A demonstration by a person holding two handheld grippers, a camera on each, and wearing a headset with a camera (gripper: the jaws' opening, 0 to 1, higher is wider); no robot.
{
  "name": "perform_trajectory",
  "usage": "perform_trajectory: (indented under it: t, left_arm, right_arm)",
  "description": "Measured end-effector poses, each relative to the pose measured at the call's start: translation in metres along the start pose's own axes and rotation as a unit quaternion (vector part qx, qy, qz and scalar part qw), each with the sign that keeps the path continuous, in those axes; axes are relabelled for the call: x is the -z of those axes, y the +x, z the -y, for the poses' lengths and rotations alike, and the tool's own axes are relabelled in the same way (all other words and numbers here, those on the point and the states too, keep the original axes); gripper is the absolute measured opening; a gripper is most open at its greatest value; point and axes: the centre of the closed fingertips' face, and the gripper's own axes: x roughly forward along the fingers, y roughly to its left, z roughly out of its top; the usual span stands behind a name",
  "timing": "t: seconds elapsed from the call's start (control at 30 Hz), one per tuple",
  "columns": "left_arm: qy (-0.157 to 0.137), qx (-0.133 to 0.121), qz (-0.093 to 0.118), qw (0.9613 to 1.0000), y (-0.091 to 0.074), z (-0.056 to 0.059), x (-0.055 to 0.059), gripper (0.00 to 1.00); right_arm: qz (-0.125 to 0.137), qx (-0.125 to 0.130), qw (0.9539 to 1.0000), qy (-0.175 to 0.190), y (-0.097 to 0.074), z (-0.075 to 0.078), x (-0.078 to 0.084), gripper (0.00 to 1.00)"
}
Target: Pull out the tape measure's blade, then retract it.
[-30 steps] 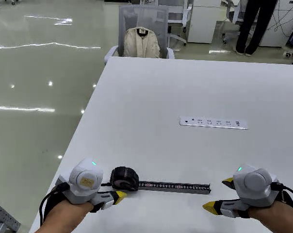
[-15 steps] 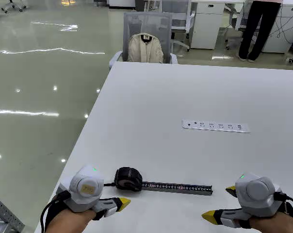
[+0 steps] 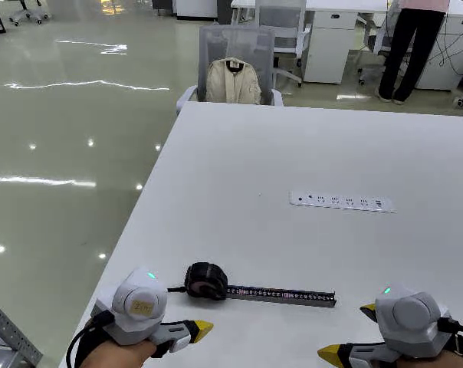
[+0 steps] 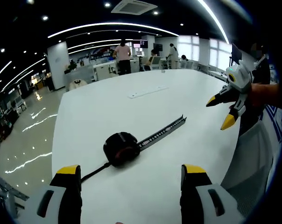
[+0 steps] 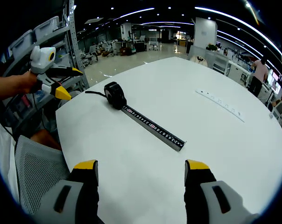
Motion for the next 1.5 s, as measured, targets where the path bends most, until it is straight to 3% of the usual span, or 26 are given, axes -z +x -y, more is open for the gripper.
perform_trajectory:
  t: [0.4,0.77,1.5]
  left_arm:
    - [-0.009,-0.002,-0.005,0.9999,-0.015,0.011,0.015,0.87]
    - [-0.026,0.002,-0.001,0.9997,-0.027,0.024,0.016,0.88]
    - [-0.063,0.005,-0.002,0.998,-0.063,0.047,0.026,0.93]
  right_arm:
    - [0.005,0.008,0.9998,0.019,-0.016,-0.014,0.004,0.83]
    - [0.01,0.024,0.9989,0.039,-0.033,-0.022,0.005,0.93]
    - [0.017,0.027,0.9973,0.066,-0.057,-0.061,0.002,1.0]
